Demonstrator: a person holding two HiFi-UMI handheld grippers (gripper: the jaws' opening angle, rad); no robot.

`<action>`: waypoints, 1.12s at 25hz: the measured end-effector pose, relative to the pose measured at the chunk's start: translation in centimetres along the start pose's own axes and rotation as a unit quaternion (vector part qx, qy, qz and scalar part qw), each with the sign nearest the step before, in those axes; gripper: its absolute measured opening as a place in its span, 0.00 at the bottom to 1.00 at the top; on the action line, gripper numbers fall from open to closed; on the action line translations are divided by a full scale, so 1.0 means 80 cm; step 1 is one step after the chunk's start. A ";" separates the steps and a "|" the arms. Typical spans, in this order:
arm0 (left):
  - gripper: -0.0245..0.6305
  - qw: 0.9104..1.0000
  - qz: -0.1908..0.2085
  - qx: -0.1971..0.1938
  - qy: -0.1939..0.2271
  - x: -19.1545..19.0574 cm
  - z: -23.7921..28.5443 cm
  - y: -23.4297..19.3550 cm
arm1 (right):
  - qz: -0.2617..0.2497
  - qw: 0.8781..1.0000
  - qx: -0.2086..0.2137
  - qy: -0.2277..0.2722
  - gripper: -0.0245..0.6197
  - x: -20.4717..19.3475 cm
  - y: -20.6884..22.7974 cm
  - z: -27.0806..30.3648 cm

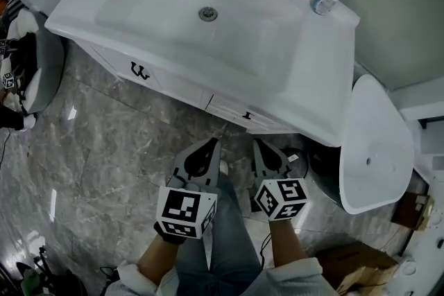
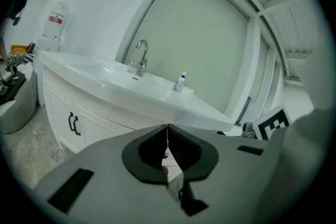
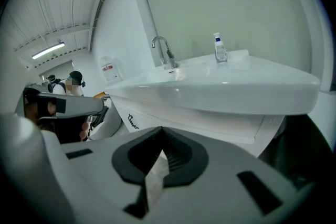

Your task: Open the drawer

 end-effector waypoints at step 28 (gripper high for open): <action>0.06 0.999 0.008 -0.003 -0.040 -0.117 0.059 -0.038 | 0.026 0.994 -0.098 -0.038 0.21 -0.100 0.081 0.141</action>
Point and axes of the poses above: the fingertips, and each gripper's own axes: z forward along the fingers, y to its right, x out of its top, the point moved 6 cm from there along -z, backward along the fingers, and after that the axes turned 8 degrees about z, right-handed, at the moved point
